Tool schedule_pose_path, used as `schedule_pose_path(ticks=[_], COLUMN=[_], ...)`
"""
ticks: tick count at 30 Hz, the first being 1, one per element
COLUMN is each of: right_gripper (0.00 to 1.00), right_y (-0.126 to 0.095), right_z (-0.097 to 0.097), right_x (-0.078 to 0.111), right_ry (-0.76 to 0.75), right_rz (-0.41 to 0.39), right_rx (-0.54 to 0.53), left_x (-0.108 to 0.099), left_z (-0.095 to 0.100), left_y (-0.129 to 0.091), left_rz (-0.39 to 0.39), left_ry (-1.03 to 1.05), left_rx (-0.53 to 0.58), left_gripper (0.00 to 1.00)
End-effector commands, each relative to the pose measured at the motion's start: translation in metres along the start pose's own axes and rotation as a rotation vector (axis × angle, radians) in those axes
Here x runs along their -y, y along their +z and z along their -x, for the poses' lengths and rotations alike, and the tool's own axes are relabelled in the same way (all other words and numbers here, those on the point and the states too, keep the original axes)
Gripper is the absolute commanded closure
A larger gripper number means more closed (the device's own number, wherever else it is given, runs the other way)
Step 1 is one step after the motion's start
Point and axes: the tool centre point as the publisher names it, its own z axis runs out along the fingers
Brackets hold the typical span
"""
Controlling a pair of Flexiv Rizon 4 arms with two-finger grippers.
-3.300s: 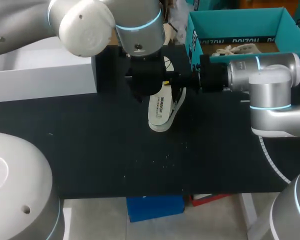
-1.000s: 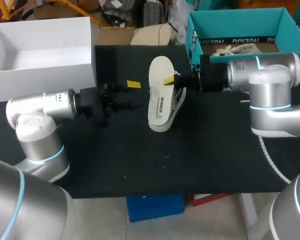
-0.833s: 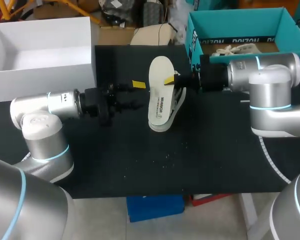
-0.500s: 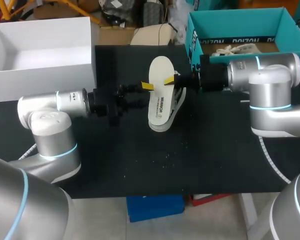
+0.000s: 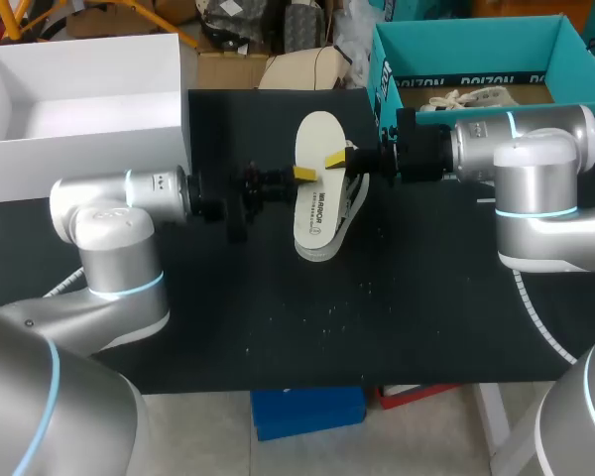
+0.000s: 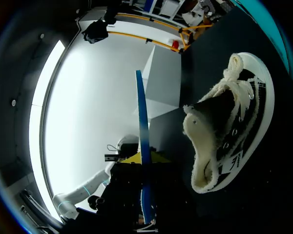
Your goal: Take the shoe out of the shoebox, open the shoe tongue, remove and reinsert the insole, then place the shoe into the shoebox
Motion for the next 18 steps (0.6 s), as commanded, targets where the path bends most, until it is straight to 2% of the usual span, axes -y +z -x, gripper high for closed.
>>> schedule_pose_path(ticks=[1,2,3,4,5,7,8,12,13,14,15,18], right_gripper=[1.0,1.0,1.0,1.0,1.0,1.0,1.0,1.0,0.89,0.58,0.0,0.0], right_y=[0.001,0.001,0.001,0.001,0.001,0.001,0.001,0.001,-0.001,-0.001,-0.003,-0.011], right_z=[0.0,0.0,0.0,0.0,0.0,0.0,0.0,0.0,0.0,0.0,0.0,-0.002], right_x=[-0.001,-0.001,-0.001,-0.001,-0.001,-0.001,-0.001,-0.001,-0.001,-0.001,-0.001,0.0], right_ry=[0.001,0.001,0.001,0.001,0.001,0.001,0.001,0.001,0.001,0.005,0.009,0.015], right_rz=[-0.002,-0.002,-0.002,-0.002,-0.002,-0.002,-0.002,-0.002,-0.002,-0.001,0.004,0.007], right_rx=[0.002,0.002,0.002,0.002,0.002,0.002,0.002,0.002,0.002,0.005,0.024,0.063], left_x=[-0.004,-0.004,-0.005,-0.005,-0.005,-0.005,-0.006,-0.006,-0.006,-0.004,-0.001,0.008], left_z=[-0.004,-0.005,-0.006,-0.007,-0.008,-0.008,-0.009,-0.01,-0.009,-0.008,-0.005,0.0], left_y=[0.007,0.008,0.009,0.009,0.011,0.012,0.013,0.014,0.014,0.013,0.012,0.006], left_rz=[-0.013,-0.016,-0.021,-0.028,-0.033,-0.038,-0.042,-0.048,-0.051,-0.054,-0.059,-0.067], left_ry=[0.001,0.001,0.001,-0.001,-0.001,-0.003,-0.003,-0.003,-0.004,-0.006,-0.009,-0.034], left_rx=[-0.002,-0.003,-0.005,-0.006,-0.01,-0.013,-0.014,-0.015,-0.016,-0.017,-0.029,-0.075], left_gripper=[0.71,0.74,0.8,0.98,1.0,0.97,1.0,1.0,1.0,1.0,1.0,1.0])
